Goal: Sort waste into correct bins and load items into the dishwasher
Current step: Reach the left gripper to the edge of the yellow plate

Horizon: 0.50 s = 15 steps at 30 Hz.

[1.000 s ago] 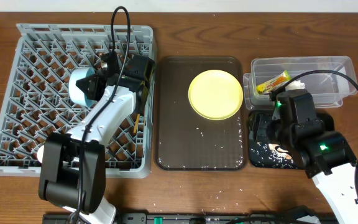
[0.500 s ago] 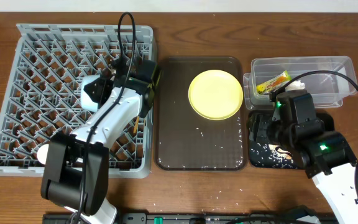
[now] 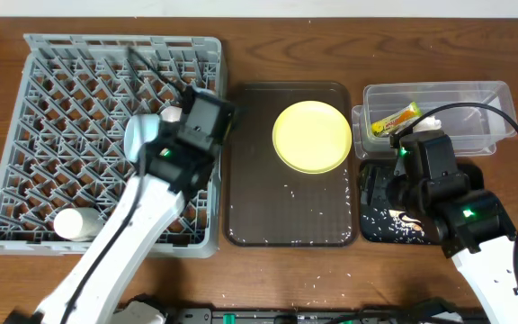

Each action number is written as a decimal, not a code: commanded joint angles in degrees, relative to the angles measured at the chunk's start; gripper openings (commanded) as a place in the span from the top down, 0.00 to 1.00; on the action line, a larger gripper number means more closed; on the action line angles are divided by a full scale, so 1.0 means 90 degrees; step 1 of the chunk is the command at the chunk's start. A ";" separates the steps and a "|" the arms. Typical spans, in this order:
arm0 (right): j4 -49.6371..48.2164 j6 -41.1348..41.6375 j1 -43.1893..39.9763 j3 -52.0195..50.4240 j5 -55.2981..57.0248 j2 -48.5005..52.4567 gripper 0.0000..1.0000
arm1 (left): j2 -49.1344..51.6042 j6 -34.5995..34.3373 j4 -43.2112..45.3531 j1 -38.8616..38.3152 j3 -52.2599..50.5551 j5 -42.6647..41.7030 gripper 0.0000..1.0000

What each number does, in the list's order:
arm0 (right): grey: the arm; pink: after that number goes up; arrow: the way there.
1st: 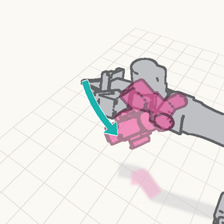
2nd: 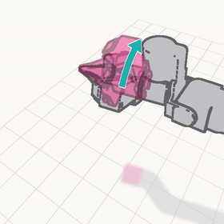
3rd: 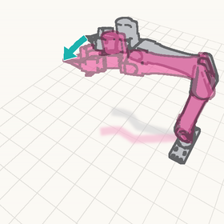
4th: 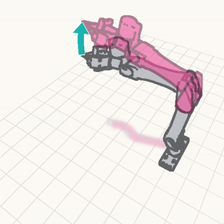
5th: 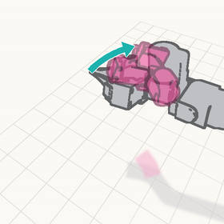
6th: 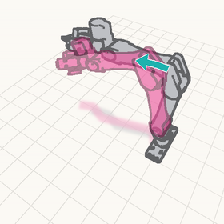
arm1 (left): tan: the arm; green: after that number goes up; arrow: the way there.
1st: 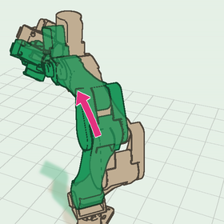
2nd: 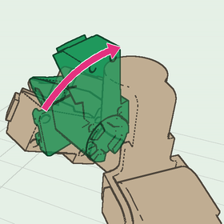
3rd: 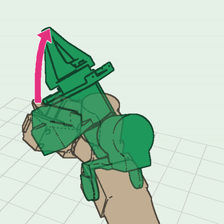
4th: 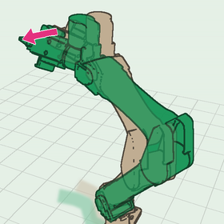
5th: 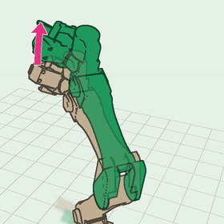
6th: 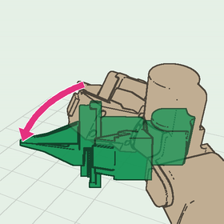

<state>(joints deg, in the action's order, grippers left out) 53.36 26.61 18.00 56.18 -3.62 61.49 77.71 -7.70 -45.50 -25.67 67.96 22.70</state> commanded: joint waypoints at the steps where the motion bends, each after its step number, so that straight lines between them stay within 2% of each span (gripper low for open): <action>1: -0.0056 -0.0396 0.0046 0.0027 -0.0240 0.0053 0.36 | -0.0612 -0.0061 -0.0002 -0.0022 0.0143 -0.3055 0.33; 4: -0.0070 -0.0464 0.0129 0.0024 -0.0243 0.0155 0.36 | -0.0894 -0.0058 0.0265 -0.0022 0.0141 -0.4541 0.22; 6: -0.0155 -0.0287 0.0126 0.0024 -0.0248 0.0270 0.39 | -0.0896 -0.0058 0.0449 -0.0022 0.0141 -0.4998 0.21; 10: -0.0500 0.0289 0.0129 0.0024 -0.0274 0.0617 0.44 | -0.0668 -0.0061 0.0546 -0.0019 0.0138 -0.5115 0.21; 15: -0.0682 0.0301 0.0129 0.0024 -0.0272 0.1251 0.44 | -0.0036 -0.0527 0.0469 -0.0022 0.0138 -0.5129 0.27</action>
<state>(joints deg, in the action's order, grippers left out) 47.81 27.66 18.24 56.18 -5.80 70.26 74.15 -9.41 -40.58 -25.78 68.07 -20.47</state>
